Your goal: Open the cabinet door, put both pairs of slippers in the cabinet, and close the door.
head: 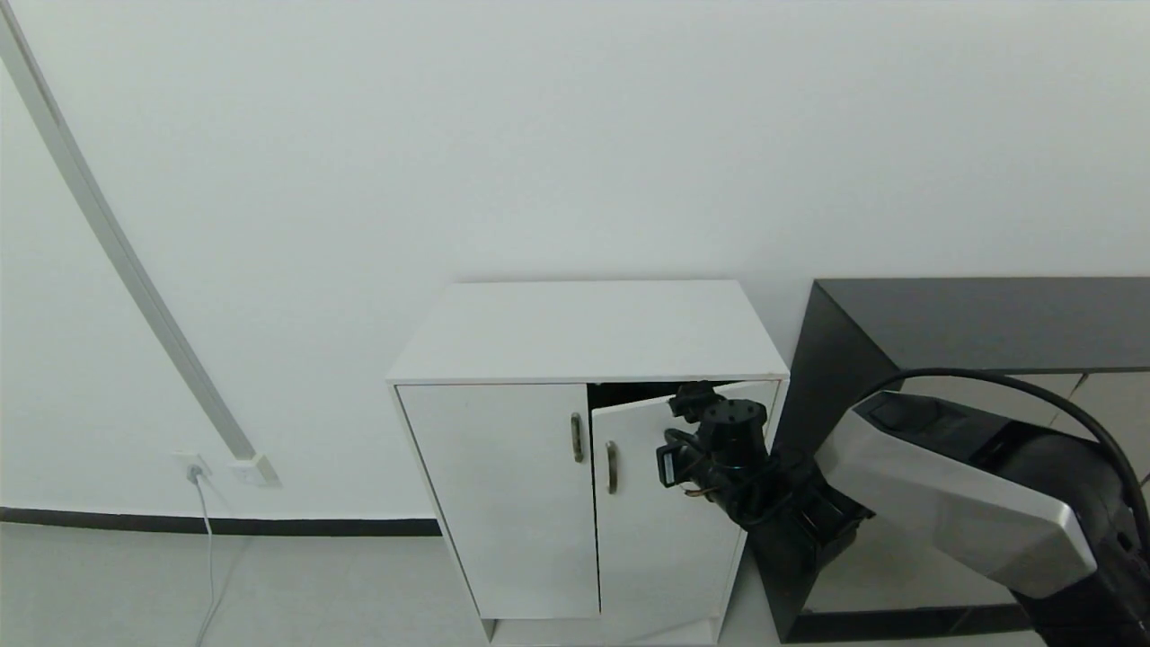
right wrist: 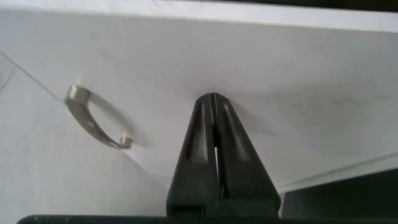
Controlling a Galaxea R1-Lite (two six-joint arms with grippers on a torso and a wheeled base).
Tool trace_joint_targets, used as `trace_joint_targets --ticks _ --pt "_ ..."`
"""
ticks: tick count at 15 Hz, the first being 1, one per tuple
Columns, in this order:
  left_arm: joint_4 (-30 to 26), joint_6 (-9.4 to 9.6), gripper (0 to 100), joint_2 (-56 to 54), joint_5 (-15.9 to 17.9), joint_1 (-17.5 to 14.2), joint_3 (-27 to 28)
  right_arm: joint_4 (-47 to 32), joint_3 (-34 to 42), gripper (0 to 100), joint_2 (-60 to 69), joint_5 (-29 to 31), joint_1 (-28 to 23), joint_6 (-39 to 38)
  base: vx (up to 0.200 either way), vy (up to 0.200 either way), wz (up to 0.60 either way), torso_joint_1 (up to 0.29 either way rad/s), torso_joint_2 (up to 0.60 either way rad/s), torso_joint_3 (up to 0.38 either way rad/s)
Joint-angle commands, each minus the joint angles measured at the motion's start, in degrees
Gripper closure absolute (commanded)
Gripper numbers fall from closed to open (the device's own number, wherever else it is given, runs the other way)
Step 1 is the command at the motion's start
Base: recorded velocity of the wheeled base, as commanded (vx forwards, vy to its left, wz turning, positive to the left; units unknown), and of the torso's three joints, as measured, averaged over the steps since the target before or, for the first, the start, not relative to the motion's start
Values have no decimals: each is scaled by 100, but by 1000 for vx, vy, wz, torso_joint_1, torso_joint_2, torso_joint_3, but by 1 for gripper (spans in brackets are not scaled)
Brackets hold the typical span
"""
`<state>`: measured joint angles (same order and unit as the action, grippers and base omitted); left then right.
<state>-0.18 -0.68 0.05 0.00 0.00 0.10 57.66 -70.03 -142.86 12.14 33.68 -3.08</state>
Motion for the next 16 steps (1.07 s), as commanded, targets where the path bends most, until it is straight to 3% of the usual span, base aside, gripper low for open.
trace_joint_targets --ticks 1,16 --pt "1 -2 100 4 0 0 -1 -115 -327 100 -225 -1 -90 27 0 0 0 0 0 0" --pt "1 -2 100 4 0 0 -1 -466 -995 100 -400 -19 -354 27 0 0 0 0 0 0"
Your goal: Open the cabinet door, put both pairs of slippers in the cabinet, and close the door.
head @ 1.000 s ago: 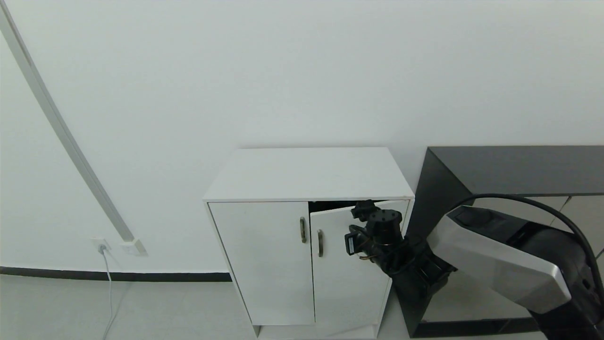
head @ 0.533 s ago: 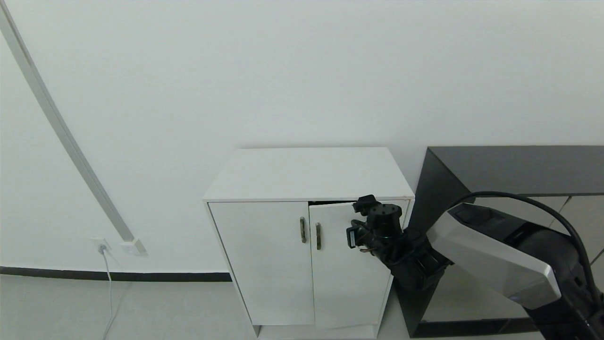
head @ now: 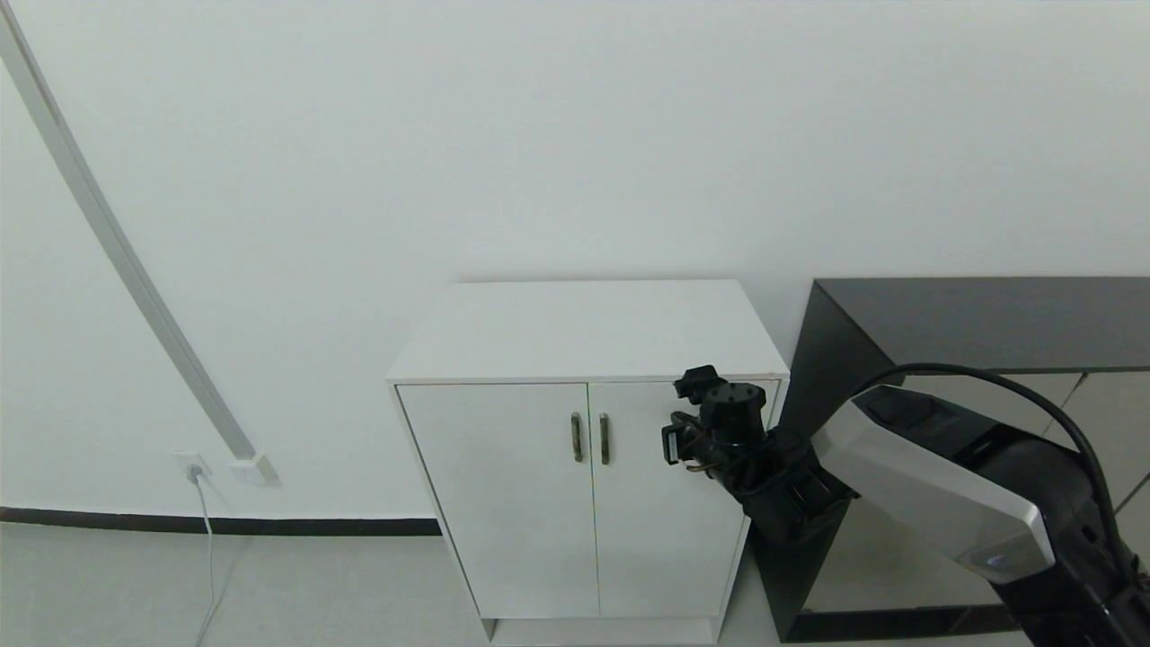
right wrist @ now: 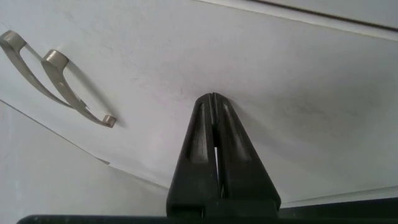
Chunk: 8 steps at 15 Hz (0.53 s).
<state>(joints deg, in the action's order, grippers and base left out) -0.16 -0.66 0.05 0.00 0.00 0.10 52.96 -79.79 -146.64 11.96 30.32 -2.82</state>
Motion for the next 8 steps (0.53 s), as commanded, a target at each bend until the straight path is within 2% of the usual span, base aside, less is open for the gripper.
trace_joint_targets --ticks 1,8 --pt "-2 -4 100 4 0 0 -1 13 -46 100 -22 -1 -17 0 0 0 0 0 0 0" --pt "-2 -4 100 4 0 0 -1 13 -46 100 -40 -1 -17 0 0 0 0 0 0 0"
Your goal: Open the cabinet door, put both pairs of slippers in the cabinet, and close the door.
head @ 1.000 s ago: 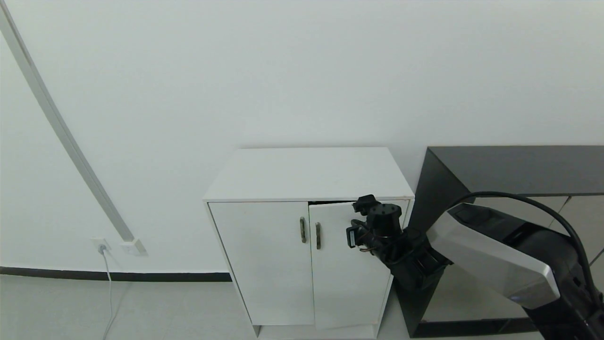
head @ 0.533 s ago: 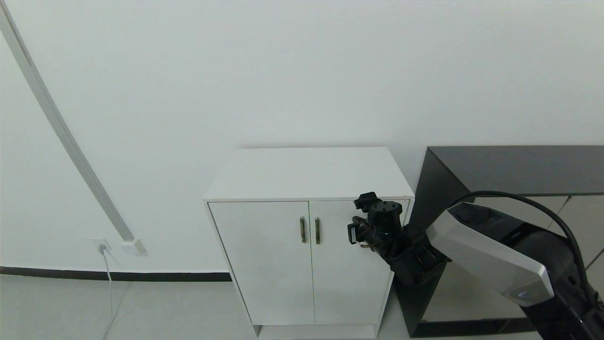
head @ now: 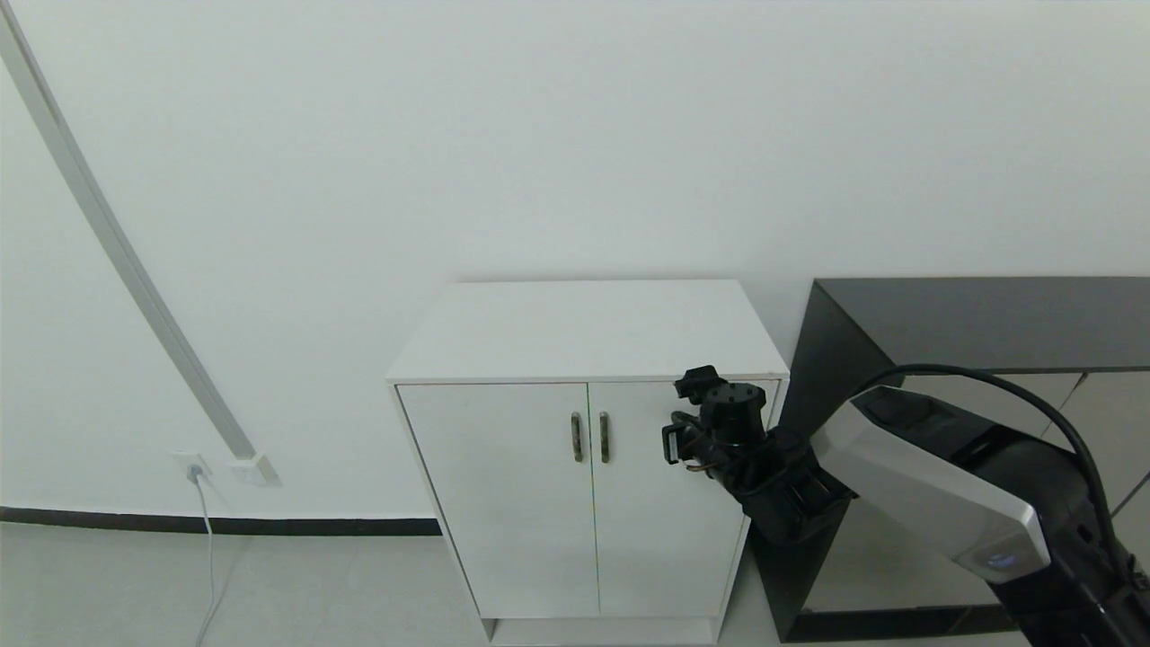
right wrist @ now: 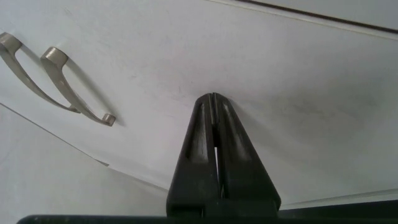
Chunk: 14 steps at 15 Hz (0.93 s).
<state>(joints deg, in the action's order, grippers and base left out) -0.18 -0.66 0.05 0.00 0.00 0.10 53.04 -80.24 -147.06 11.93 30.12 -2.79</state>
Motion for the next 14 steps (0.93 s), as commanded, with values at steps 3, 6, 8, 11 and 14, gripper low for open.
trace_joint_targets --ticks 3,6,8,11,14 --pt "1 -4 100 4 0 0 -1 4 -9 100 -7 2 2 -2 0 0 0 0 0 0" --pt "1 -4 100 4 -9 0 -1 4 -9 100 -25 2 2 -2 0 0 0 0 0 0" --pt "1 -4 100 4 -9 0 -1 4 -62 100 -43 2 -6 -2 0 0 0 0 0 0" --pt "1 -4 100 4 0 0 -1 13 -71 100 -43 2 2 -2 0 0 0 0 0 0" --pt "1 -4 100 4 -9 0 -1 22 -45 100 -16 19 2 -2 0 0 0 0 0 0"
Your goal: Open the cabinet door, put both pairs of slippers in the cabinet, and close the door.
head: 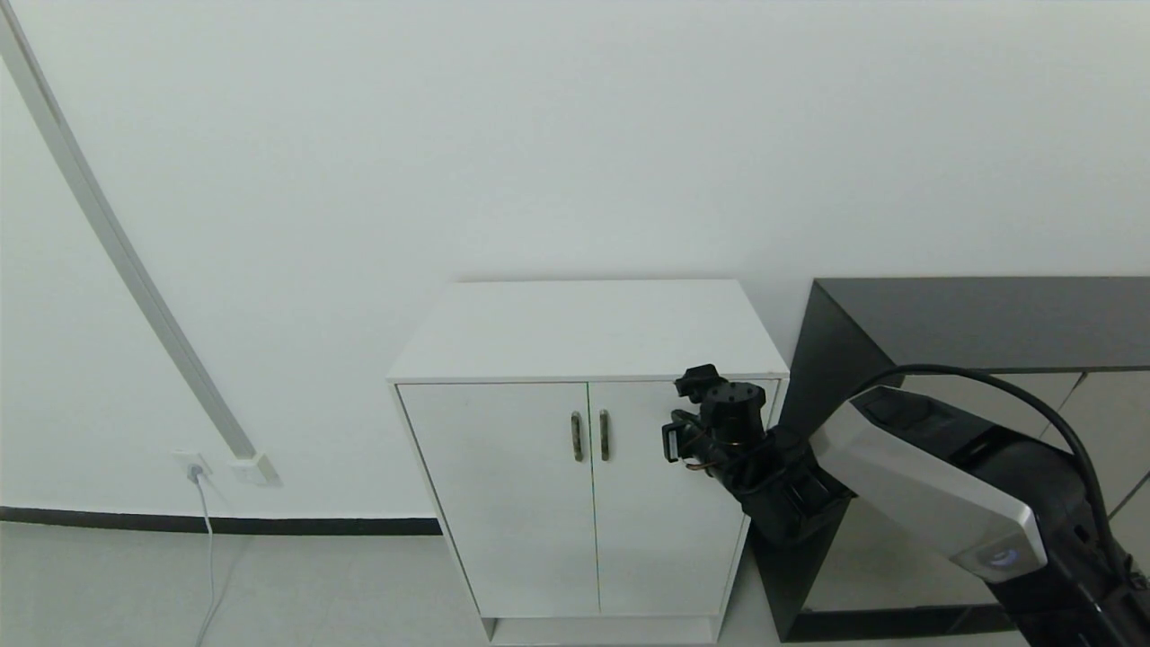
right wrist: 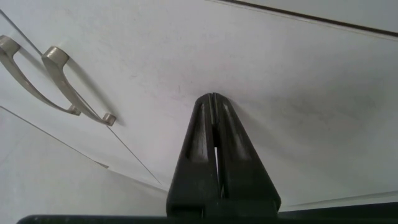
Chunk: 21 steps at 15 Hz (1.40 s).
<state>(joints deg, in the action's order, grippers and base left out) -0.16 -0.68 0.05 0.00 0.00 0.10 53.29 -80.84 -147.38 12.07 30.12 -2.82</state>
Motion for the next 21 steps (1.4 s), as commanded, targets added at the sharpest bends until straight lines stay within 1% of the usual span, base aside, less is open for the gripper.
trace_joint_targets --ticks 1,3,6,10,14,15,16,19,20,21 --pt "-2 -11 100 4 0 0 -1 24 103 100 69 6 2 0 0 0 0 0 0 0" --pt "-2 -2 100 4 0 0 -1 77 507 100 421 6 29 0 0 0 0 0 0 0" --pt "-2 -11 100 -5 -9 0 -1 481 1404 100 1098 24 38 0 0 0 0 0 0 0" --pt "-2 -2 100 4 0 0 -1 1509 3153 100 2091 68 -173 36 0 0 0 0 0 0" --pt "-2 -2 100 4 0 0 -1 2169 4691 100 3172 68 -463 167 0 0 0 0 0 0" --pt "-2 -2 100 4 0 0 -1 2230 4858 100 3277 68 -490 167 0 0 0 0 0 0" --pt "-2 -2 100 4 0 0 -1 2336 5315 100 3655 76 -639 176 0 0 0 0 0 0" --pt "-2 -2 100 4 0 0 -1 2300 5746 100 4315 76 -1246 203 0 0 0 0 0 0" --pt "-2 -2 100 4 0 0 -1 2300 5807 100 4394 85 -1334 203 0 0 0 0 0 0" --pt "-2 -2 100 4 0 0 -1 2292 6097 100 4675 138 -1650 203 0 0 0 0 0 0"
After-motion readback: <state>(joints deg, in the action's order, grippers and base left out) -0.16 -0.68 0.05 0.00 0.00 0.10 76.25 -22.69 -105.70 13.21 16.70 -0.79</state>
